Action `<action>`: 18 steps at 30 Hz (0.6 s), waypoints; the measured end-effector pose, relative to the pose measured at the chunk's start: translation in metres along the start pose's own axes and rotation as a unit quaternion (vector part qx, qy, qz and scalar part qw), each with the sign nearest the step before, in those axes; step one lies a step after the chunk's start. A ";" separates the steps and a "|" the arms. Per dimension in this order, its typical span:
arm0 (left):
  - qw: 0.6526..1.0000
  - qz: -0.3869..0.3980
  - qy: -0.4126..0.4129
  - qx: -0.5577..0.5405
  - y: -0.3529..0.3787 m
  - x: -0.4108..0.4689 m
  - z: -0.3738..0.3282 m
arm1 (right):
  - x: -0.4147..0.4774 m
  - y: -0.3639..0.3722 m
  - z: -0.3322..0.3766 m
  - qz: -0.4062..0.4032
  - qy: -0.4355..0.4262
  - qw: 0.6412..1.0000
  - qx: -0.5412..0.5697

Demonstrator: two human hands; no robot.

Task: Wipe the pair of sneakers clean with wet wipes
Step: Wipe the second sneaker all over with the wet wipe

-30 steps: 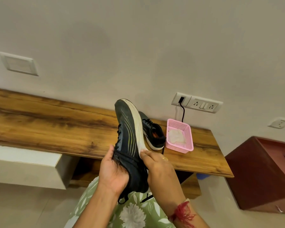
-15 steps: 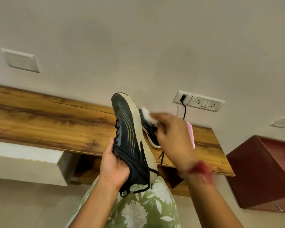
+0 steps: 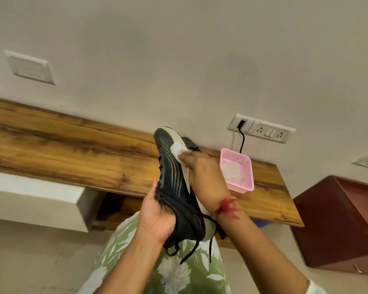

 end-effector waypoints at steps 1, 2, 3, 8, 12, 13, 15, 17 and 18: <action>1.000 0.005 0.004 -0.012 0.000 0.001 -0.001 | -0.009 0.005 0.001 0.033 0.005 0.999 -0.004; 1.000 0.007 0.012 -0.021 -0.001 0.002 -0.003 | -0.018 0.009 0.001 0.059 0.010 0.998 -0.008; 0.999 0.006 0.022 -0.024 -0.003 0.003 -0.005 | -0.027 0.012 0.001 0.074 0.013 0.997 -0.013; 0.998 -0.003 0.061 -0.014 -0.001 -0.001 -0.005 | -0.063 0.016 0.003 0.031 -0.001 0.998 -0.055; 0.997 -0.008 0.075 -0.031 0.003 -0.001 0.001 | -0.087 0.014 0.012 0.003 0.032 0.995 -0.094; 0.996 -0.010 0.080 -0.034 0.004 -0.001 0.001 | -0.092 0.015 0.013 -0.004 0.040 0.994 -0.106; 0.995 -0.014 0.089 -0.036 0.004 -0.002 0.000 | -0.100 0.019 0.012 -0.026 0.048 0.991 -0.118; 0.994 -0.015 0.099 -0.041 0.003 -0.001 -0.003 | -0.107 0.024 0.008 -0.042 0.052 0.992 -0.109; 0.993 -0.014 0.107 -0.041 0.001 0.000 -0.005 | -0.110 0.027 0.005 -0.045 0.057 0.992 -0.099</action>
Point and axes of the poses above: each hand's wrist, its own x-axis towards the middle knuckle, its own y-axis out of the palm, z = x × y, the point moved 4 cm from there along x, towards the middle knuckle, and after that the axes turned 15 degrees about z, right-handed, at the moved point
